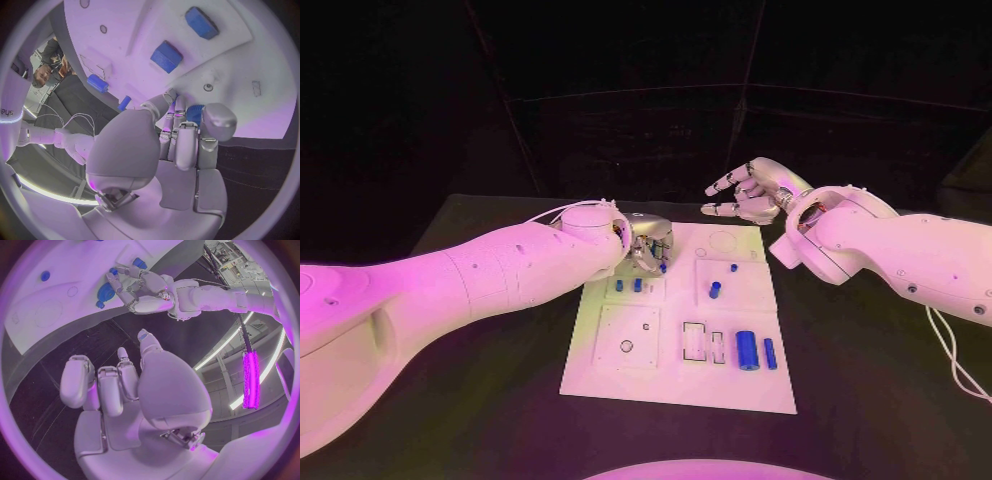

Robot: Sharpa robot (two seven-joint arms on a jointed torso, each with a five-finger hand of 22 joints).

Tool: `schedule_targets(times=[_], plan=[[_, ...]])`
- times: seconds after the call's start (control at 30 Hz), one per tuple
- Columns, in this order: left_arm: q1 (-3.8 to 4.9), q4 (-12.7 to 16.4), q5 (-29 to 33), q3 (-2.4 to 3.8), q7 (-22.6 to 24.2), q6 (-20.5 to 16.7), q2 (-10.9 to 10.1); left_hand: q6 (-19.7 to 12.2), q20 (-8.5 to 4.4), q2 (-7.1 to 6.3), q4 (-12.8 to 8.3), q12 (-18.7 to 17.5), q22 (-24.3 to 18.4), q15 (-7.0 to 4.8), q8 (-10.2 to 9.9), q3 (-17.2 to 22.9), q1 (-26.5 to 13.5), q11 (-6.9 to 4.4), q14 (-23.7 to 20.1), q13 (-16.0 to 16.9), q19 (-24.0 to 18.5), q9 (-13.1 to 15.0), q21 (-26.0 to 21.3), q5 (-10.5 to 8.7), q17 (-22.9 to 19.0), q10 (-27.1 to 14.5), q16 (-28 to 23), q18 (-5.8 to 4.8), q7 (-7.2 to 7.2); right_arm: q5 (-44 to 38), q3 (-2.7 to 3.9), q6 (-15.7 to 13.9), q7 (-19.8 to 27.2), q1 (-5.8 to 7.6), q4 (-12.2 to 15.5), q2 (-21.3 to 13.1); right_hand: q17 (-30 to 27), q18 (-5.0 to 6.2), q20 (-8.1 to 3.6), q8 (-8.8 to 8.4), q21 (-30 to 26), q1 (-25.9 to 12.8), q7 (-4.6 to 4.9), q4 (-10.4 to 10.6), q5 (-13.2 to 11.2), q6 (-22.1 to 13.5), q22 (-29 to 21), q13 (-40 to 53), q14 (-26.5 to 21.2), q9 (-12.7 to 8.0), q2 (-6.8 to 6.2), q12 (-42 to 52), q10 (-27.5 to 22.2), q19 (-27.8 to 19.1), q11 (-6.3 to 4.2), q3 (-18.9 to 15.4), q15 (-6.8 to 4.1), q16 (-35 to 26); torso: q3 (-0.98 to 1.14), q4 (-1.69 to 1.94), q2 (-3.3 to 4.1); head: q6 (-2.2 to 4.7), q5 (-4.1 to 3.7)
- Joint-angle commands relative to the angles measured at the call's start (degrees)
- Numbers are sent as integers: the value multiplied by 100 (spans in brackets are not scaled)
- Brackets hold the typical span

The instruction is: Assemble the parts on the task board

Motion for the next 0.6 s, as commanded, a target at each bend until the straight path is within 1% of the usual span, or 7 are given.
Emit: schedule_targets(times=[0.03, 0.17, 0.3, 0.4, 0.5, 0.53, 0.6], plan=[[-14, 75, -20, -9, 99, -403, -58, 49, 7, 38, -3, -6, 16, -23, 7, 40, -56, 1, 211, 2, 36, -5, 38, -9, 7, 34, 22, -57, 3, 0, 3, 18, 38, 12, -9, 9, 458, 34, 3, 29, -36, 20, -1, -25, 20, 23, -10, 226, 388, -9, 56, -8, -38, -44, 4, -23, -42, -23, -4, 14, 2, 5, -3], [-13, 214, 53, -3, 149, -558, -157, 54, 6, 30, -5, -11, 15, -23, 4, 44, -72, 1, 213, 2, 35, -9, 37, -8, 11, 36, 26, -57, 4, 0, 3, 23, 40, 12, -19, 15, 458, 34, 3, 29, -36, 20, -1, -25, 20, 23, -10, 226, 388, -9, 56, -8, -38, -44, 4, -23, -42, -23, 0, 3, 2, 16, 4], [-5, 376, 91, 20, 173, -679, -290, 58, 5, 22, -10, -18, 31, -23, -2, 51, -88, 1, 215, 1, 38, -14, 53, -8, 15, 40, 31, -60, 5, 0, 3, 25, 39, 12, -35, 16, 458, 34, 3, 29, -36, 20, -1, -25, 20, 23, -10, 226, 388, -9, 56, -8, -38, -44, 4, -23, -42, -23, -7, 5, -2, 18, -3], [1, 504, 105, 100, 186, -761, -400, 59, 5, 21, -16, -21, 41, -23, -5, 58, -89, 0, 217, 0, 40, -16, 62, -8, 25, 40, 36, -62, 4, 0, 3, 29, 39, 11, -47, 18, 455, 34, 2, 33, -36, 19, -2, -24, 22, 30, -9, 227, 388, -8, 62, -6, -37, -43, 3, -24, -42, -25, -10, 4, 0, 16, -1], [3, 623, 111, 203, 177, -807, -517, 60, 4, 13, -25, -27, 43, -23, -9, 66, -93, 0, 217, -1, 39, -20, 63, -8, 24, 41, 37, -62, 5, 0, 2, 35, 41, 11, -64, 21, 455, 34, 2, 33, -36, 19, -2, -24, 22, 30, -9, 227, 388, -8, 62, -6, -37, -43, 3, -24, -42, -25, -13, 11, -3, 29, -5], [3, 664, 112, 237, 168, -815, -566, 60, 4, 13, -25, -27, 43, -23, -9, 66, -93, 0, 217, -1, 39, -20, 63, -8, 24, 41, 37, -62, 5, 0, 2, 37, 42, 11, -70, 22, 455, 34, 2, 33, -36, 19, -2, -24, 22, 30, -9, 227, 388, -8, 62, -6, -37, -43, 3, -24, -42, -25, -6, 8, -5, 27, -2], [4, 720, 114, 273, 153, -824, -641, 61, 4, 10, -29, -29, 46, -23, -12, 70, -95, 0, 217, -1, 39, -22, 66, -8, 24, 42, 38, -63, 5, 0, 2, 41, 44, 10, -78, 23, 455, 34, 2, 33, -36, 19, -2, -24, 22, 30, -9, 227, 388, -8, 62, -6, -37, -43, 3, -24, -42, -25, -6, 18, -12, 32, 2]])
